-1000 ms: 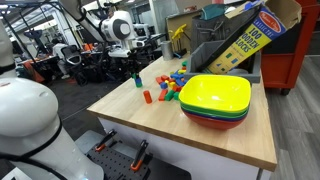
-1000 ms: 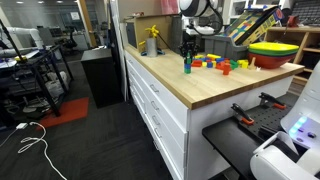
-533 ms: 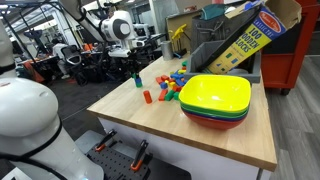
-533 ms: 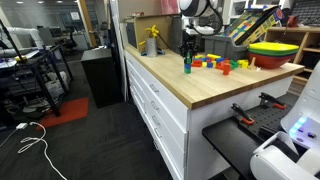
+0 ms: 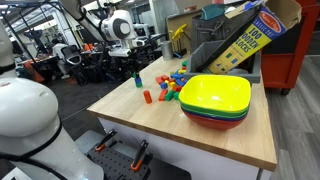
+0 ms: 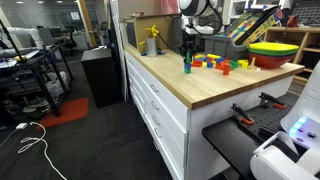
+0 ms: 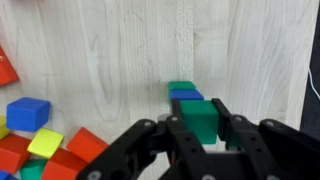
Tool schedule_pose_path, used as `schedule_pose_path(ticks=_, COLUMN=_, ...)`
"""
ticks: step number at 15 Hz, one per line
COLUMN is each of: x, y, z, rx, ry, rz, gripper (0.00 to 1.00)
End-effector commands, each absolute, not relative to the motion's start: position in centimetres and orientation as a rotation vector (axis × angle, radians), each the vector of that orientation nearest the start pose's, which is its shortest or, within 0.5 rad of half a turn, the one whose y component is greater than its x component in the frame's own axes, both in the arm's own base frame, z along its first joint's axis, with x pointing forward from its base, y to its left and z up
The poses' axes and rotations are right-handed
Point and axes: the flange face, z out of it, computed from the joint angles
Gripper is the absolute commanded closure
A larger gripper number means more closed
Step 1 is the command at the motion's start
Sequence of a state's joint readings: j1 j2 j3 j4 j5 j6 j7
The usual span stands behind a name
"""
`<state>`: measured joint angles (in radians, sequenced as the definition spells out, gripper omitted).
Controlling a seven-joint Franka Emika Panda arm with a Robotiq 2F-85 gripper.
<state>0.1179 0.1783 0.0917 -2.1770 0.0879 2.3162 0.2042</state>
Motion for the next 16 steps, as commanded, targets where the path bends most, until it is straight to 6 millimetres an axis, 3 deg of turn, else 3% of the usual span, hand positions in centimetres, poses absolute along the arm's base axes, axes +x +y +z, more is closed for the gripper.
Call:
schedule_pose_path(ticks=1, x=54.07, y=11.34, z=30.97, rx=-3.070, ry=0.109, rz=0.068, gripper=0.92)
schedule_pose_path(ticks=16, x=54.47, y=11.03, z=30.43, rx=-3.076, ry=0.119, rz=0.065, gripper=0.92)
